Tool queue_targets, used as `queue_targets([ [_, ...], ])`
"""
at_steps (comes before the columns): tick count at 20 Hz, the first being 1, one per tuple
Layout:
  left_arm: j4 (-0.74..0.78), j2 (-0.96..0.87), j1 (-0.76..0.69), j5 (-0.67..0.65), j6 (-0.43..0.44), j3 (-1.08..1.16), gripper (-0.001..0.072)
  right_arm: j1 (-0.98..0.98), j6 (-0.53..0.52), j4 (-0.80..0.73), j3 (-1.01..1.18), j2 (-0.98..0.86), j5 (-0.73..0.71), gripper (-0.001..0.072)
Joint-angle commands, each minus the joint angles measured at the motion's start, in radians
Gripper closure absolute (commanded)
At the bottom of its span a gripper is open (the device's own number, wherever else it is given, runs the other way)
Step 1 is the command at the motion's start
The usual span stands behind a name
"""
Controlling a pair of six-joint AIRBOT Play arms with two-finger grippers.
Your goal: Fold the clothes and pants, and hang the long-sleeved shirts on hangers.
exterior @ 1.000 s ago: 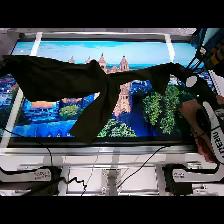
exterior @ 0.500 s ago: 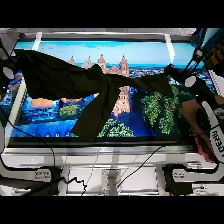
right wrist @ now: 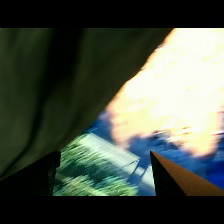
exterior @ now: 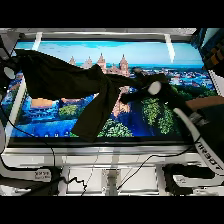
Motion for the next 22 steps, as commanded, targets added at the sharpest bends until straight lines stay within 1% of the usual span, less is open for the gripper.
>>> queue_targets([
  [1, 0.000, -0.001, -0.001, -0.007, 0.000, 0.000, 0.0670, 0.182, 0.024, 0.175, -0.001, -0.044, 0.122, 0.0101],
  [2, 0.000, -0.001, 0.000, -0.007, 0.000, 0.000, 0.0669, 0.208, 0.023, 0.251, -0.001, -0.056, 0.146, 0.0119],
  [4, 0.000, -0.001, 0.000, -0.007, 0.000, 0.000, 0.0670, 0.254, 0.023, 0.358, -0.003, -0.074, 0.179, 0.0119],
  [9, 0.000, -0.001, 0.000, -0.008, 0.000, 0.000, 0.0669, 0.354, 0.023, 0.481, -0.003, -0.129, 0.192, 0.0119],
  [13, 0.000, -0.001, 0.000, -0.008, 0.000, 0.000, 0.0670, 0.409, 0.024, 0.514, -0.003, -0.192, 0.167, 0.0119],
  [15, 0.000, -0.001, 0.000, -0.008, 0.000, 0.000, 0.0670, 0.417, 0.023, 0.526, -0.003, -0.221, 0.121, 0.0125],
  [16, 0.000, -0.001, 0.000, -0.008, 0.000, 0.000, 0.0670, 0.417, 0.024, 0.529, -0.003, -0.232, 0.100, 0.0163],
  [18, 0.000, -0.001, 0.000, -0.007, 0.000, 0.000, 0.0669, 0.417, 0.024, 0.528, -0.003, -0.241, 0.016, 0.0163],
  [19, 0.000, -0.001, 0.000, -0.008, 0.000, 0.000, 0.0670, 0.417, 0.046, 0.528, -0.003, -0.241, -0.031, 0.0179],
  [20, 0.000, -0.001, 0.000, -0.008, 0.000, 0.000, 0.0670, 0.417, 0.080, 0.517, -0.003, -0.241, -0.057, 0.0218],
  [22, 0.000, -0.001, 0.000, -0.007, 0.000, 0.000, 0.0670, 0.415, 0.154, 0.449, -0.003, -0.241, -0.058, 0.0219],
])
